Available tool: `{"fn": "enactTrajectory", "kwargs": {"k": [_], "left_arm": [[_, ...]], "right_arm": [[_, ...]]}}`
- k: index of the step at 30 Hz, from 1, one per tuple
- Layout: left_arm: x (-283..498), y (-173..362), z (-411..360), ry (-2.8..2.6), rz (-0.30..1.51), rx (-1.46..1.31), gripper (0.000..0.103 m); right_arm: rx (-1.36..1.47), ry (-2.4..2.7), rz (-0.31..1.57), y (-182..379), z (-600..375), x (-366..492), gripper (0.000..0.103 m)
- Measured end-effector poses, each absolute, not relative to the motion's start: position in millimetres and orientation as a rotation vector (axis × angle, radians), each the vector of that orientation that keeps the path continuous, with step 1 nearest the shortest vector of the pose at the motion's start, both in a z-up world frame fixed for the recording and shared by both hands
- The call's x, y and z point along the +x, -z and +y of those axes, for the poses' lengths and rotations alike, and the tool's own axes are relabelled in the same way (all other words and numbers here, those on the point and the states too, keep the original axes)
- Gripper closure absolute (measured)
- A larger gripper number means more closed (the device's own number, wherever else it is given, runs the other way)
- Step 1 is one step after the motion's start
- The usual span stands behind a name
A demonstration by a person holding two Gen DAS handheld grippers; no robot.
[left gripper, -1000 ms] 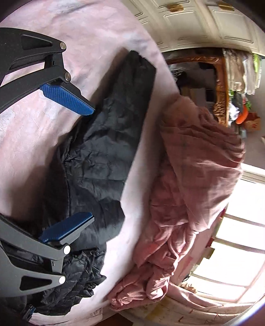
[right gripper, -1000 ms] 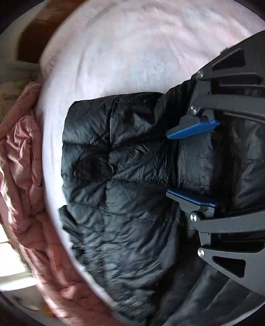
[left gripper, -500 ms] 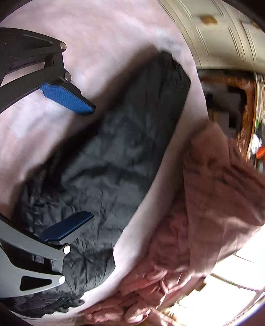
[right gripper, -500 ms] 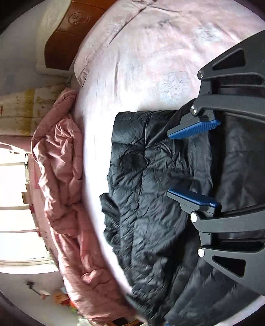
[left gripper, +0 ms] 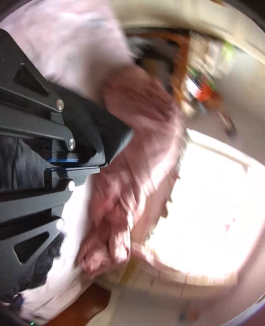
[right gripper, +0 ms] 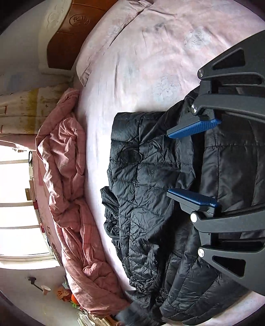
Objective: Fold large clothes
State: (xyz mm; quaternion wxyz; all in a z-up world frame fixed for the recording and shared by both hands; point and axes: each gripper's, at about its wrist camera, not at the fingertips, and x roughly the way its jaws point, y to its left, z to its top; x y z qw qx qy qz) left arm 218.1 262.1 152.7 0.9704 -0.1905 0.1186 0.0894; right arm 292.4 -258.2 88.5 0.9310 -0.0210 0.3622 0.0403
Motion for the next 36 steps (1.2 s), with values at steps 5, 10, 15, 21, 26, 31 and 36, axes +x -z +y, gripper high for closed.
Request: {"fn": "enactTrajectory", "kwargs": {"k": [5, 10, 15, 21, 26, 31, 36], "left_arm": [[217.7, -197.3, 176.6, 0.019, 0.217, -0.336, 0.101], [243.1, -196.7, 92.1, 0.136, 0.254, -0.286, 0.101], [269.6, -152.3, 34.4, 0.238, 0.376, -0.303, 0.1], [285.1, -102.6, 3.0, 0.295, 0.471, -0.227, 0.081], [265.4, -104.9, 13.8, 0.308, 0.418, -0.185, 0.009], [231.9, -136.4, 64.6, 0.277, 0.246, -0.261, 0.003], [235.8, -142.6, 122.7, 0.145, 0.276, -0.328, 0.002]], "right_arm": [[-0.093, 0.049, 0.698, -89.1, -262.3, 293.1, 0.047], [-0.023, 0.06, 0.71, -91.3, -282.8, 294.7, 0.044], [-0.02, 0.089, 0.702, -93.2, -293.7, 294.6, 0.044], [0.026, 0.063, 0.707, -95.8, -303.4, 295.5, 0.042], [0.016, 0.063, 0.716, -92.2, -295.6, 296.8, 0.04], [0.018, 0.006, 0.656, -108.3, -275.3, 279.0, 0.04], [0.003, -0.134, 0.632, -119.6, -233.7, 259.1, 0.034]]}}
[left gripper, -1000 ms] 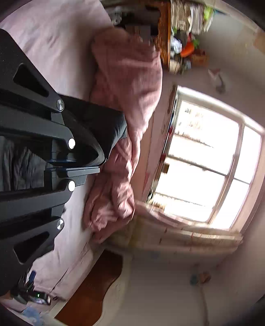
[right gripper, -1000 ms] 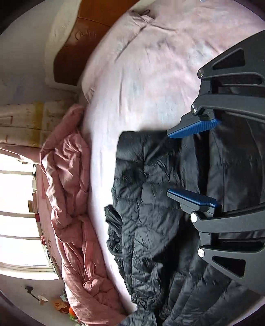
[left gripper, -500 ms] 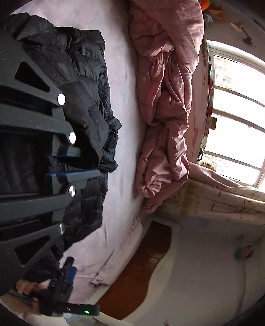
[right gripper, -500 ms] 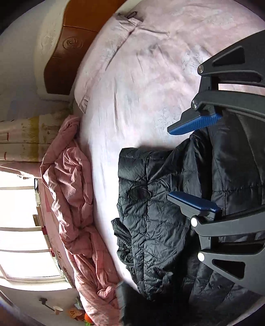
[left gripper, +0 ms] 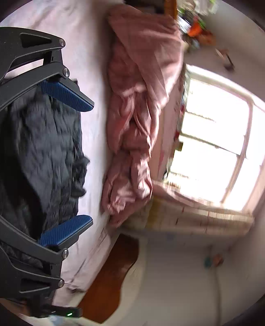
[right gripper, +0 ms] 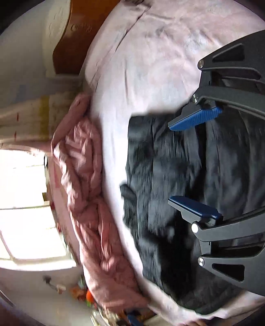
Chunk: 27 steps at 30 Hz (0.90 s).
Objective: Fold large clothes
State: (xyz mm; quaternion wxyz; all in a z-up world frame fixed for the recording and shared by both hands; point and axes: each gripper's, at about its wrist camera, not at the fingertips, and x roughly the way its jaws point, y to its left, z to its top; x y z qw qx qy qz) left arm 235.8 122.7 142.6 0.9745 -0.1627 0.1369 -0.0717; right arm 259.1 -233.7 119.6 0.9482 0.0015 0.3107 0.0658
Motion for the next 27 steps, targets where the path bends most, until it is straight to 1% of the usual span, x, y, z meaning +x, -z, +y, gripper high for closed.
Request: {"fn": "enactTrajectory", "kwargs": {"k": [2, 4, 7, 10, 13, 15, 19, 20, 24, 25, 27], "left_arm": [[244.5, -135.6, 142.2, 0.111, 0.348, -0.388, 0.002], [254.3, -127.6, 153.3, 0.04, 0.448, -0.417, 0.003], [255.7, -119.6, 157.7, 0.022, 0.454, -0.407, 0.003], [262.5, -112.3, 159.2, 0.023, 0.473, -0.413, 0.003], [269.5, -105.4, 159.3, 0.007, 0.495, -0.416, 0.003], [271.3, -101.3, 158.5, -0.001, 0.506, -0.411, 0.003], [277.9, -92.1, 161.3, -0.026, 0.554, -0.424, 0.003], [279.1, -89.5, 162.1, -0.03, 0.567, -0.431, 0.003], [286.5, -80.3, 160.5, -0.075, 0.621, -0.404, 0.003], [289.0, -77.4, 158.9, -0.089, 0.638, -0.387, 0.003], [296.5, -68.0, 156.7, -0.128, 0.688, -0.353, 0.007]], "right_arm": [[-0.029, -0.194, 0.644, -120.6, -205.6, 259.4, 0.033], [-0.051, -0.269, 0.705, -113.4, -175.5, 266.9, 0.031], [-0.089, -0.318, 0.765, -102.5, -132.7, 279.1, 0.031], [-0.201, -0.371, 0.809, -90.4, -92.7, 291.9, 0.031], [-0.268, -0.311, 0.908, -71.3, -63.6, 317.2, 0.031], [-0.268, -0.287, 0.901, -68.0, -50.8, 329.9, 0.031], [-0.307, -0.137, 0.743, -83.0, -46.2, 355.9, 0.031], [-0.302, -0.106, 0.728, -86.2, -49.4, 363.8, 0.031], [-0.289, 0.026, 0.771, -86.4, -73.1, 403.3, 0.031], [-0.301, 0.045, 0.815, -79.6, -80.0, 412.0, 0.031], [-0.323, 0.041, 0.886, -67.2, -88.8, 417.5, 0.031]]}}
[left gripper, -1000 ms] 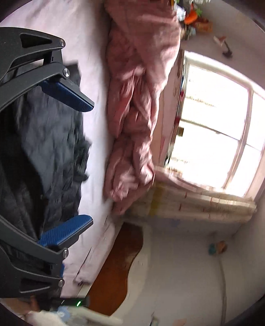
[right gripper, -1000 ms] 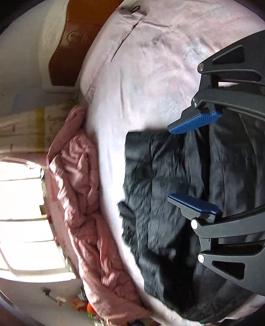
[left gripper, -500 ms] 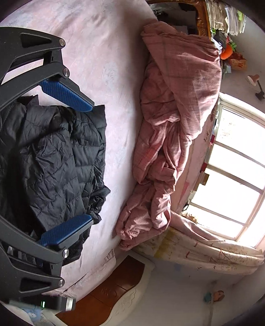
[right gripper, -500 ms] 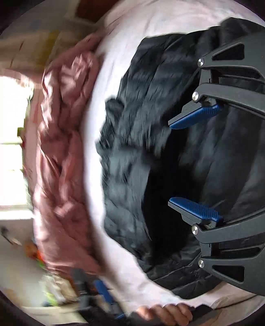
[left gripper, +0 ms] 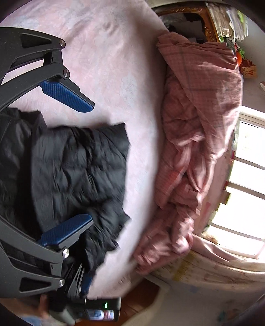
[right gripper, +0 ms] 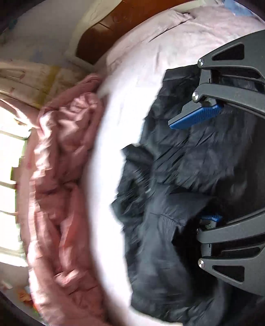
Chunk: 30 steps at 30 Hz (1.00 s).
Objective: Fold large clothes
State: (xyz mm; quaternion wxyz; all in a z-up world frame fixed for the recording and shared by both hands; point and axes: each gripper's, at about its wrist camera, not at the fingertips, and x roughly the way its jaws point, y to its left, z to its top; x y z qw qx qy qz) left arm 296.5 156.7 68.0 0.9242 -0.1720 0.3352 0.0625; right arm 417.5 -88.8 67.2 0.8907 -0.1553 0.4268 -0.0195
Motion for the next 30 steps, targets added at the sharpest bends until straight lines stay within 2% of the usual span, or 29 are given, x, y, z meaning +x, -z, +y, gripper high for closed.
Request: {"fn": "enactTrajectory", "kwargs": {"k": [3, 5, 11, 18, 24, 28, 29, 30], "left_arm": [[308.6, -50.4, 159.3, -0.141, 0.759, -0.357, 0.012], [314.4, -40.2, 163.0, -0.133, 0.801, -0.383, 0.021], [311.2, -38.1, 171.2, -0.085, 0.804, -0.464, 0.028], [301.1, -49.0, 184.4, -0.093, 0.758, -0.509, 0.029], [297.0, -49.1, 203.1, -0.094, 0.752, -0.588, 0.029], [299.2, -46.9, 204.9, -0.086, 0.763, -0.594, 0.03], [299.6, -45.8, 205.2, -0.059, 0.766, -0.612, 0.03], [299.6, -46.0, 204.3, -0.039, 0.767, -0.616, 0.03]], "right_arm": [[-0.334, -0.02, 0.944, -54.6, -98.2, 404.8, 0.031], [-0.345, -0.067, 0.956, -50.8, -100.7, 391.0, 0.031], [-0.395, -0.235, 0.861, -77.0, -62.9, 344.2, 0.031], [-0.464, -0.371, 0.776, -83.5, 9.2, 336.8, 0.031], [-0.461, -0.344, 0.897, -46.7, 46.9, 366.6, 0.031], [-0.451, -0.286, 0.899, -39.0, 43.5, 378.8, 0.032], [-0.431, -0.28, 0.895, -40.6, 38.9, 380.2, 0.043], [-0.409, -0.273, 0.889, -43.8, 33.2, 381.5, 0.071]]}}
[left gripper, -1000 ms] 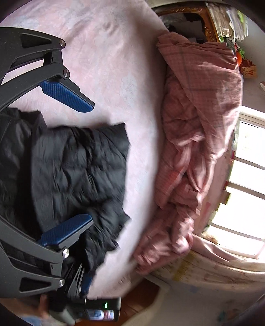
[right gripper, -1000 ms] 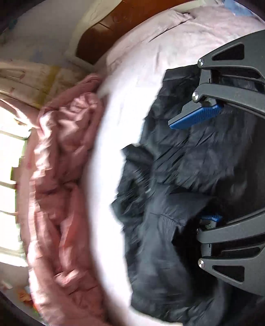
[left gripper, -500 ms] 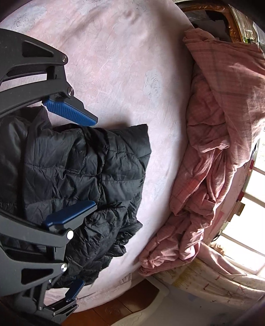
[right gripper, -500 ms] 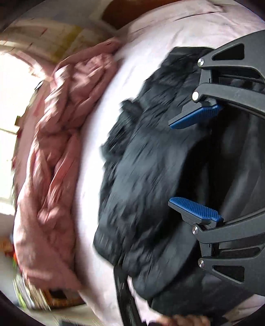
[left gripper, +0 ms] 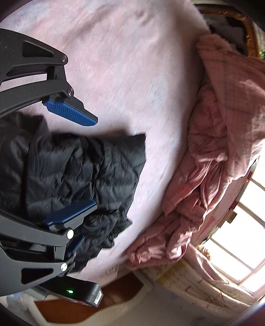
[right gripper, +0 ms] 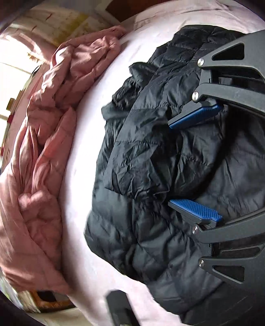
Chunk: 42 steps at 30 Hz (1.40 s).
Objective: Fold large clothes
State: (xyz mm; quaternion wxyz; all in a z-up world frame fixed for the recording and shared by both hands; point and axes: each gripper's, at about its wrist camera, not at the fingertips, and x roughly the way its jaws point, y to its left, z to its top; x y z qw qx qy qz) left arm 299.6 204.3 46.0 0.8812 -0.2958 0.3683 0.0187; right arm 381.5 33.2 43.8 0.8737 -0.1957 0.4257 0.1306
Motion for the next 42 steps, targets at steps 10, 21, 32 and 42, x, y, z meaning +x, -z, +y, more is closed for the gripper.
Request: {"fn": "enactTrajectory", "kwargs": {"k": [10, 21, 32, 42], "left_arm": [[297.5, -60.3, 177.6, -0.013, 0.739, -0.498, 0.03], [307.3, -52.8, 155.2, -0.035, 0.777, -0.4, 0.03], [325.8, -28.0, 144.0, -0.042, 0.851, -0.344, 0.03], [273.3, -91.1, 107.8, 0.056, 0.52, -0.298, 0.03]], "right_arm": [[-0.259, -0.001, 0.69, -117.7, -107.0, 372.5, 0.088], [-0.121, 0.083, 0.816, -78.7, -247.4, 379.8, 0.078], [0.002, 0.149, 0.708, -92.7, -285.0, 350.3, 0.036], [0.106, 0.04, 0.61, -118.5, -283.3, 270.4, 0.024]]}}
